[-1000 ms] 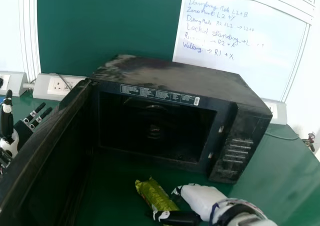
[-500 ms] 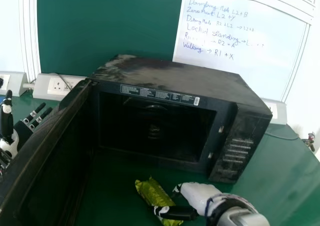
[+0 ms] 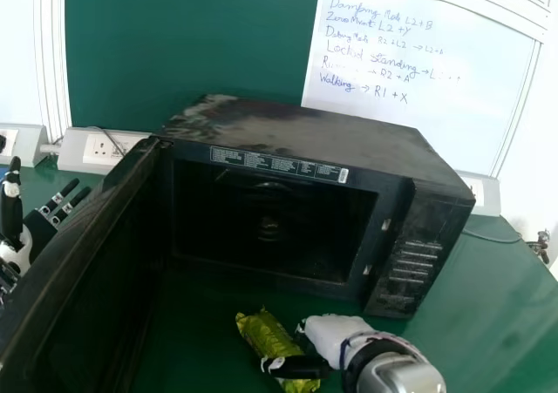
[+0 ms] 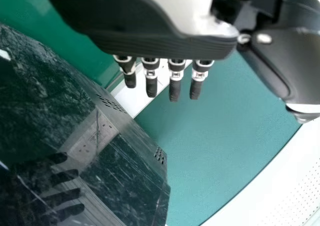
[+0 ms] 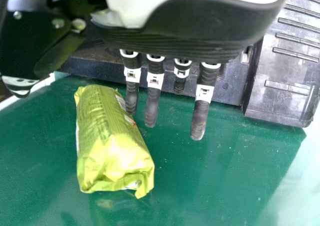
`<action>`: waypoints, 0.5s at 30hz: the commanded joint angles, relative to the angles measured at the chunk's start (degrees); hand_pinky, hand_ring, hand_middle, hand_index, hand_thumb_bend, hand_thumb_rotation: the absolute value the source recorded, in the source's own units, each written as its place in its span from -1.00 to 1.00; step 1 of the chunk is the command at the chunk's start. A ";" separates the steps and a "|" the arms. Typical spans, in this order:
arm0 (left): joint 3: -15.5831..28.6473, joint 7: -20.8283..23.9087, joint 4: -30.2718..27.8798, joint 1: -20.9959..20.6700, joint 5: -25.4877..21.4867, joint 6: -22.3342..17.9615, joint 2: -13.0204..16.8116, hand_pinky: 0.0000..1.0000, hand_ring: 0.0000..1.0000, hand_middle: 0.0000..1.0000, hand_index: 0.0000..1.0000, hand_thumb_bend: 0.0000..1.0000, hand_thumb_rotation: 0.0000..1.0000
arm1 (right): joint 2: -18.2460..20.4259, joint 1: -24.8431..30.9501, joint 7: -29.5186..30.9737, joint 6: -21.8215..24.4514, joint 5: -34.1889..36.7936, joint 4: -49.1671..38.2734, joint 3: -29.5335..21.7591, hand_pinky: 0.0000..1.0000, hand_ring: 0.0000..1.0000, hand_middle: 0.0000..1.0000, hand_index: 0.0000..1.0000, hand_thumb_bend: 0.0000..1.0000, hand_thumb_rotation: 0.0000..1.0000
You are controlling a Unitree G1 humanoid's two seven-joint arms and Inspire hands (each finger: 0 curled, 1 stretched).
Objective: Put biscuit inside oven
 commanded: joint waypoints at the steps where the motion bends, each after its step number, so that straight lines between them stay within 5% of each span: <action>1: -0.16 0.08 0.35 -0.53 -0.67 -0.36 0.60 1.00 1.00 0.97 0.97 -0.31 -0.67 | -0.38 -0.65 -0.81 -0.95 -0.31 0.98 0.81 -0.13 0.13 0.36 0.56 1.00 -0.41; 10: -0.12 -0.17 0.25 -0.52 -0.51 -0.61 0.48 1.00 0.93 0.87 0.84 -0.27 -0.67 | 0.43 -0.03 -0.97 -2.09 -4.60 3.40 3.09 -0.11 0.13 0.33 0.57 1.00 -0.40; 15: 0.09 -0.42 0.66 -0.62 -1.04 -0.45 0.72 1.00 0.93 0.85 0.79 -0.25 -0.71 | 0.46 0.11 -1.36 -2.88 -6.49 4.85 4.52 0.06 0.25 0.43 0.62 1.00 -0.39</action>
